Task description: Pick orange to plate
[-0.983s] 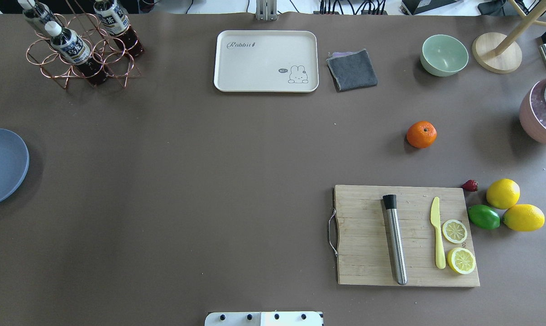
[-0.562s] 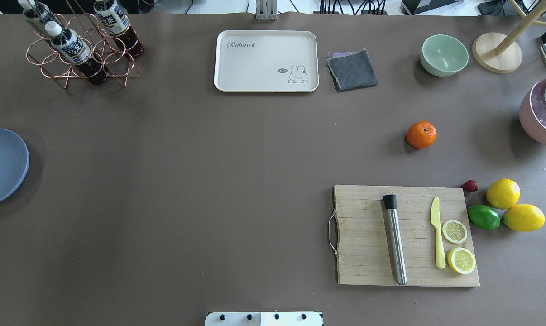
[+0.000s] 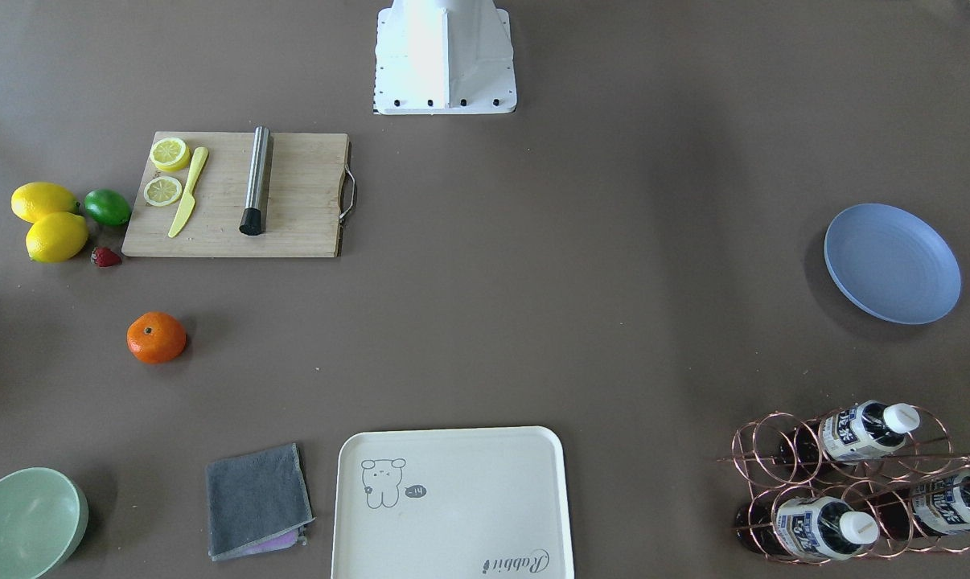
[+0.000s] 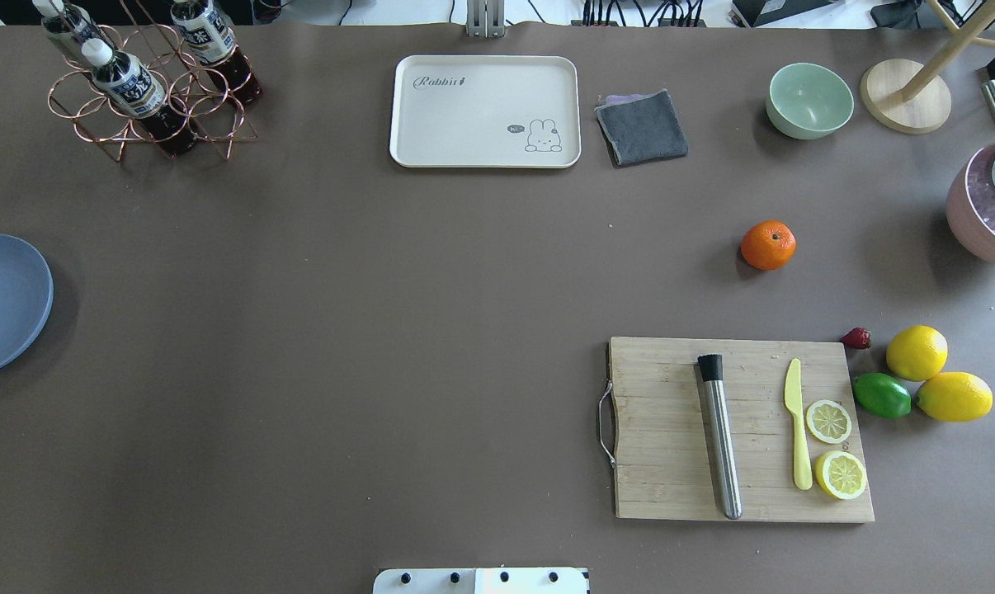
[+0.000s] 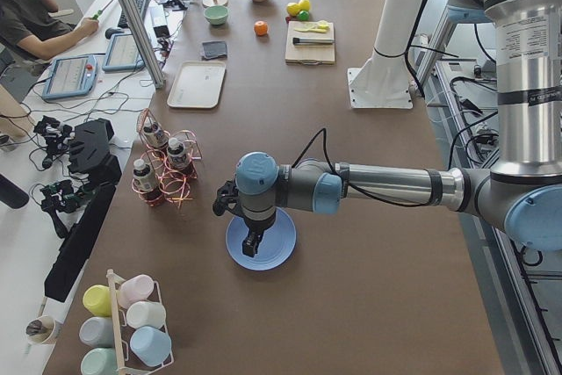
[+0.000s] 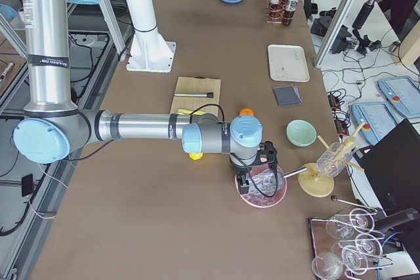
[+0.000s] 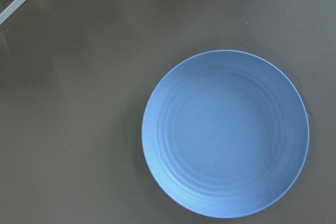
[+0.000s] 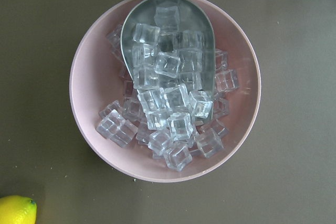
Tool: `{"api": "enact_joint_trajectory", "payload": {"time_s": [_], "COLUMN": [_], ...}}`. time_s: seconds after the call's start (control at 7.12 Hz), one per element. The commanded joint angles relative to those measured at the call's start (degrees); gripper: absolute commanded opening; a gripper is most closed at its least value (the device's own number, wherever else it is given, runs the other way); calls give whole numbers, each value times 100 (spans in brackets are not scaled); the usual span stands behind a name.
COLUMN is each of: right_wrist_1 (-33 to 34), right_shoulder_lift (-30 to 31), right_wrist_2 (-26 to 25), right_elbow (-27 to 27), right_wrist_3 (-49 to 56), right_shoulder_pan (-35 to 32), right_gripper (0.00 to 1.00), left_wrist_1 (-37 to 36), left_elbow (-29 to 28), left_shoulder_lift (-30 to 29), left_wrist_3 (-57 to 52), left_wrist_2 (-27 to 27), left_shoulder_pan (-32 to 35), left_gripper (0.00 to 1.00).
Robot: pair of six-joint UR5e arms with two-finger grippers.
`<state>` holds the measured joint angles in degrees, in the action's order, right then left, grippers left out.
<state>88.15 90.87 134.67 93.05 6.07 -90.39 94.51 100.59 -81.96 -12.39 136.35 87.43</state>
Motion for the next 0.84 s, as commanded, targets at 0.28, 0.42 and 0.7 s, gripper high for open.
{"api": "enact_joint_trajectory", "payload": {"time_s": [0.28,0.42,0.7], "right_wrist_1": [-35,17,9], "right_shoulder_lift": [18,-16,27], "right_wrist_2": [15,15,7], "right_elbow": [11,-24,-15], "right_wrist_3": [17,-9,-18], "right_shoulder_pan": [4,4,4], "right_gripper": [100,100,100], "left_wrist_1": [199,199,199], "left_elbow": [-39,-30,-48], "left_shoulder_lift": [92,101,101], "left_wrist_3": [-9,-9,35], "left_wrist_2": [-3,-3,5], "left_shoulder_pan": [3,3,3], "left_gripper": [98,98,98]}}
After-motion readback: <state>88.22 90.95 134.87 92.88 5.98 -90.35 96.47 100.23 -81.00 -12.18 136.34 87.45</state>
